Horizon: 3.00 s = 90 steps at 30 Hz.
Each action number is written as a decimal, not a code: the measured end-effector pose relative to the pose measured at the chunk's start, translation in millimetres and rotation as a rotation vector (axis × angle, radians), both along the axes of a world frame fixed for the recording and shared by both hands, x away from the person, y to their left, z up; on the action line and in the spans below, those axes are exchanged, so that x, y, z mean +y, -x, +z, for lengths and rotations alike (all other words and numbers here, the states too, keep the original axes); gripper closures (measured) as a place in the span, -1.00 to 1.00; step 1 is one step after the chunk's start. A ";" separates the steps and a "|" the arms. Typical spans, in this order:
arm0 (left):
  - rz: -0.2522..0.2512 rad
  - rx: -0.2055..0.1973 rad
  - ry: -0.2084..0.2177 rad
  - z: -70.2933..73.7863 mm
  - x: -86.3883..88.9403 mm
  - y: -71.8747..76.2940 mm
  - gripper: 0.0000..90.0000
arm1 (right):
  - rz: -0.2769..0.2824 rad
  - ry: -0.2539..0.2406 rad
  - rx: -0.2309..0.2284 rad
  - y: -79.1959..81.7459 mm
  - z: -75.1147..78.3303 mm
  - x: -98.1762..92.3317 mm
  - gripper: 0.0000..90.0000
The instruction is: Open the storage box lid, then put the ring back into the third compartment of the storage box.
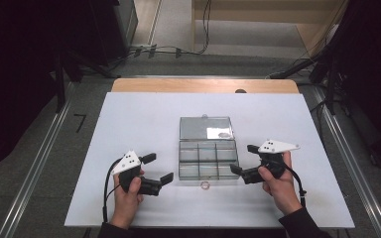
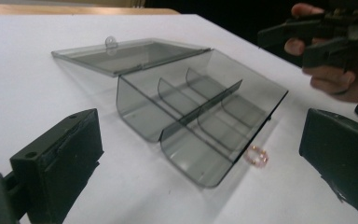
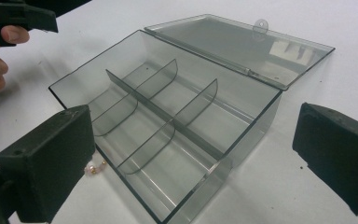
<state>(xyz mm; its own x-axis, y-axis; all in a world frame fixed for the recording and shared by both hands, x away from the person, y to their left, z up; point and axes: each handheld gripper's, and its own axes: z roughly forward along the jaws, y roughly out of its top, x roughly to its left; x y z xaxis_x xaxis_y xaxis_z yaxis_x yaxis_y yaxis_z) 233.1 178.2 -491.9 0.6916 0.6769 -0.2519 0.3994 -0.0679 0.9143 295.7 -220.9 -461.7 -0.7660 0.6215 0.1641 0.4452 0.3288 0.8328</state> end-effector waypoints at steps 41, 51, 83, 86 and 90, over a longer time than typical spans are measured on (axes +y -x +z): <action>0.117 -0.005 0.002 -11.1 57.3 39.3 -1.00 | 0.184 0.018 0.000 29.9 4.3 44.3 -0.96; 0.100 0.018 0.018 -16.9 57.0 35.7 -1.00 | 0.223 0.024 0.015 36.5 -1.9 58.2 -0.67; 0.091 0.018 0.009 -17.7 55.0 35.0 -1.00 | 0.277 0.112 0.025 43.8 -24.7 80.7 0.39; 0.091 0.019 0.007 -17.7 54.7 34.9 -1.00 | 0.268 0.130 0.024 42.9 -27.6 81.6 0.45; 0.091 0.019 0.006 -17.6 54.4 35.0 -1.00 | 0.278 0.139 0.022 42.9 -30.8 82.6 0.49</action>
